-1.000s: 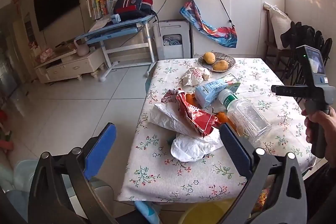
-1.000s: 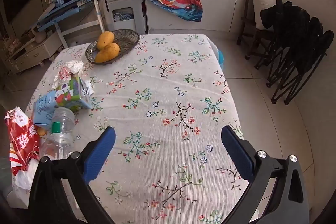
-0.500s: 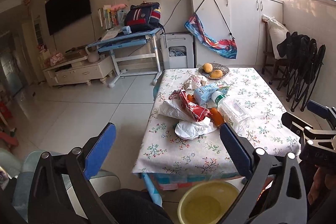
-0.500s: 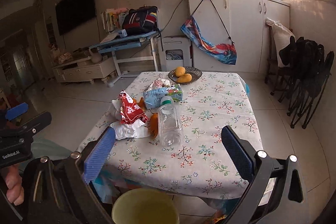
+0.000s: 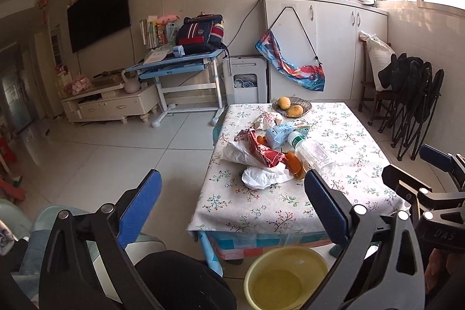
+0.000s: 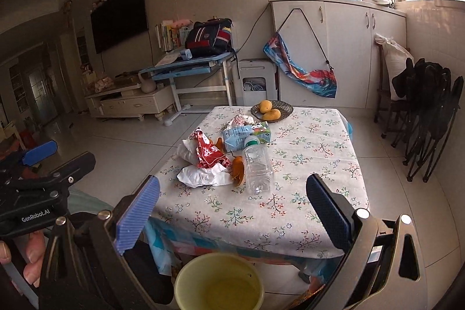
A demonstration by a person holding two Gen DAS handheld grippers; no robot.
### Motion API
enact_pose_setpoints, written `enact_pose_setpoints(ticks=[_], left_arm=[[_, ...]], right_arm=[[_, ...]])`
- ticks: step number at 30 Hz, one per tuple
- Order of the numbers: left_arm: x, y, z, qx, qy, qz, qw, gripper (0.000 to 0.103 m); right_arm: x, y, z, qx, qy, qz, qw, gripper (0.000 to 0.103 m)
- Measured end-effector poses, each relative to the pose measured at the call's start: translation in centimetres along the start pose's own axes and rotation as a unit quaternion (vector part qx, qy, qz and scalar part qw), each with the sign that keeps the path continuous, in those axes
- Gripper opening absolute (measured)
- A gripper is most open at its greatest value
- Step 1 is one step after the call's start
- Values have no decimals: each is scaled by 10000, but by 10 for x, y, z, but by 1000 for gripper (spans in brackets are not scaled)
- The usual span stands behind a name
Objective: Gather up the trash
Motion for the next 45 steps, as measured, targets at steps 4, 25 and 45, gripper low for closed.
enact_pose_setpoints(ticks=[4,25,45], left_arm=[[0,-7,1,52,9,48,10000,96],[-1,-8,0,102,-41,48,9999,96],[1,-8,0,119,-51,48,9999,96]], right_arm=[[0,-6,-3,-46,-24,40,10000,97],[-6,-14,-6,-148,3,17,9999,97],[-10,-18,-9,-149,-17,26,9999,97]])
Point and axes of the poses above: each gripper's, at about its wrist camera, not at the fingertips, and y roughly the way its jaws point, z to its right, x to its underside, the point moved 1 cm from there along y, roughly the way its jaws point, and after that the axes turned 11 degrees about -z, right-handed, at the moved point
